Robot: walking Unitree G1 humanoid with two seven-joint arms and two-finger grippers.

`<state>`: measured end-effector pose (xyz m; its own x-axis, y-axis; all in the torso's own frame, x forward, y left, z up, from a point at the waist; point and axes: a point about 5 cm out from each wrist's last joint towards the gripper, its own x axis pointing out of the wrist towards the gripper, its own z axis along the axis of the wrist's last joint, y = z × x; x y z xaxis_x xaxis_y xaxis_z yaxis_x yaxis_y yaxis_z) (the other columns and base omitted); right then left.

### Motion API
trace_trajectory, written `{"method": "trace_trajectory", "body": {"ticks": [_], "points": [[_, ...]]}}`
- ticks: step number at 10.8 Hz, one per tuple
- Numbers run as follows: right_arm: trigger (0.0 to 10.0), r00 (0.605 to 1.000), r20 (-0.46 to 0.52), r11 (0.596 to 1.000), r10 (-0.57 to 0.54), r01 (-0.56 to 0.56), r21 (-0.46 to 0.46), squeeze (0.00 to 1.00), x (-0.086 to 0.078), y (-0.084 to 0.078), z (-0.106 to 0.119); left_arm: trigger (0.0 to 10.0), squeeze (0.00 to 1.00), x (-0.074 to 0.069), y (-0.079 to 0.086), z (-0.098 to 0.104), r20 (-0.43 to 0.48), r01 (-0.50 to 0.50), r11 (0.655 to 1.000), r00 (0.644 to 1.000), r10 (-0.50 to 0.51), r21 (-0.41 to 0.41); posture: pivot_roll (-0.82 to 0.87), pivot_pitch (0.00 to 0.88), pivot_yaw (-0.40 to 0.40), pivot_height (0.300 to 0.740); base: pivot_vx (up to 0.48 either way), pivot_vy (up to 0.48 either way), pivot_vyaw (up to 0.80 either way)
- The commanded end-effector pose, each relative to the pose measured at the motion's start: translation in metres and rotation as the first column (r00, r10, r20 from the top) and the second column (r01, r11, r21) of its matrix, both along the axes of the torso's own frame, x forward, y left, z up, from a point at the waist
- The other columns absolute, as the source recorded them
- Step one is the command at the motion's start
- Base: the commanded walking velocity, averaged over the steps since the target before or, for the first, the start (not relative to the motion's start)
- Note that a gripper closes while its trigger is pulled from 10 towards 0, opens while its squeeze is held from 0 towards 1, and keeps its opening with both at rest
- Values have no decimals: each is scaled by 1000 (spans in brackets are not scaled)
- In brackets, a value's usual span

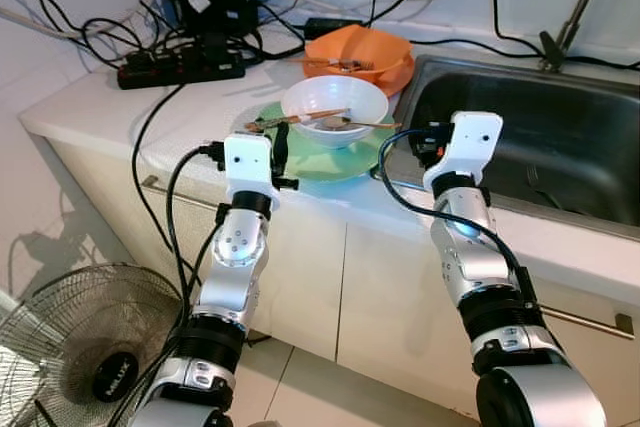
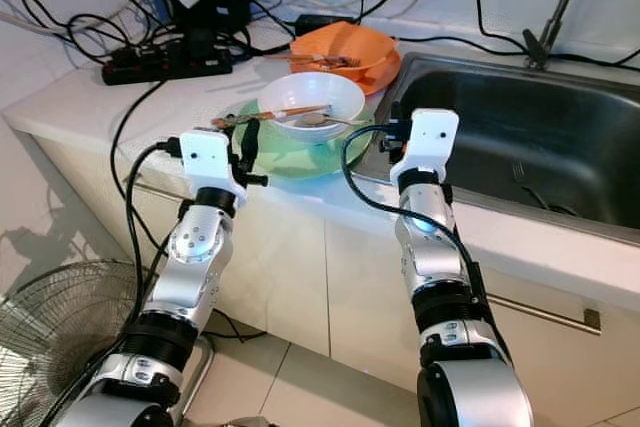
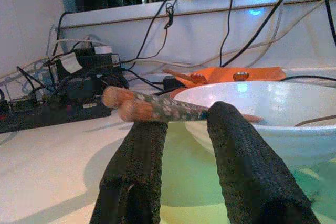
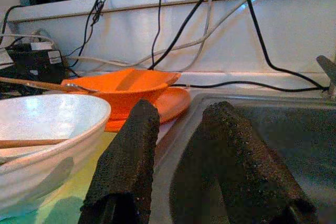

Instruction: Kitchen organization

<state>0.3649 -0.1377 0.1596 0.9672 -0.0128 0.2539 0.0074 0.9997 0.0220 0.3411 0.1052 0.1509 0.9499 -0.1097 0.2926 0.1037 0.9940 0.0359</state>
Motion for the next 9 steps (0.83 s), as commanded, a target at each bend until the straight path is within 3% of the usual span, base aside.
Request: {"method": "trace_trajectory", "body": {"ticks": [1,9], "points": [[10000,1000,-4,1000,3,-3,-7,0,2,2,0,10000,0,-1,1,0,1,2,1000,1000,-2,0,64,0,49,740,0,0,0],[10000,1000,-7,1000,9,-9,-3,0,2,6,-1,10000,0,8,-6,11,33,-1,1000,999,1,-3,60,0,53,740,0,0,0]]}}
